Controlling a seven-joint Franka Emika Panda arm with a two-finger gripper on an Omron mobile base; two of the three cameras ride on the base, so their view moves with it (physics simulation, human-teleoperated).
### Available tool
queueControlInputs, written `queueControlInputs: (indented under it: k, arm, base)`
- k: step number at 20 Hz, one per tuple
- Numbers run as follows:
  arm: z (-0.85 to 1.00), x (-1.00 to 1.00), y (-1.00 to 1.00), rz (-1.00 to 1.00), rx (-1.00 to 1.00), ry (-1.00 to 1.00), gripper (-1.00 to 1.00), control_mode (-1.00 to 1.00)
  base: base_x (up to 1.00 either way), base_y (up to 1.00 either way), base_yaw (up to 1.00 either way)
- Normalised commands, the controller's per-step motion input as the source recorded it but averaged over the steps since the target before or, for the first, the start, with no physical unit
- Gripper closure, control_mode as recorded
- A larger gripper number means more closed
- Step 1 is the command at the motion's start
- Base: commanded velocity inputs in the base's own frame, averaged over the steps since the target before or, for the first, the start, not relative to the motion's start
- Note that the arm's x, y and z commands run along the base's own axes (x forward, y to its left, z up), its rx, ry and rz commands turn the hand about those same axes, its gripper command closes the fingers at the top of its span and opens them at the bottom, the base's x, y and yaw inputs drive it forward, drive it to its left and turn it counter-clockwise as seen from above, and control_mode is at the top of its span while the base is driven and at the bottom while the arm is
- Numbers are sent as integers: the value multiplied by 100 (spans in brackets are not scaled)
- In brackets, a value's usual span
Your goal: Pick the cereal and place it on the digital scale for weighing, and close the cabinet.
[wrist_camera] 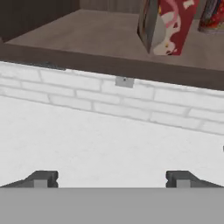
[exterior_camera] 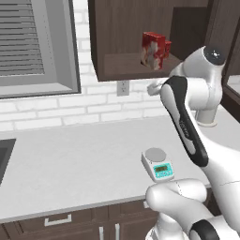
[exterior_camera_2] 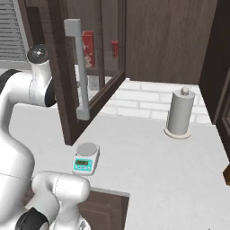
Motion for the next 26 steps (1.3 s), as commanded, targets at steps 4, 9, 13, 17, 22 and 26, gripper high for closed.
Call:
queueControlInputs:
  k: [4, 9, 13, 17, 22, 26]
  arm:
    - [77, -1, 0, 13, 0, -30, -100, -100]
    - [76, 0, 0, 10, 0, -30, -100, -100]
    - [66, 0, 0, 5, 0, -29, -100, -100]
    - [59, 0, 0, -2, 0, -6, -100, -100]
    - [34, 17, 0, -12, -1, 8, -100, -100]
    - [15, 12, -1, -11, 0, 14, -100, -100]
  base:
    - [0, 0, 0]
    - [0, 0, 0]
    - [0, 0, 0]
    - [0, 0, 0]
    - [0, 0, 0]
    - [0, 0, 0]
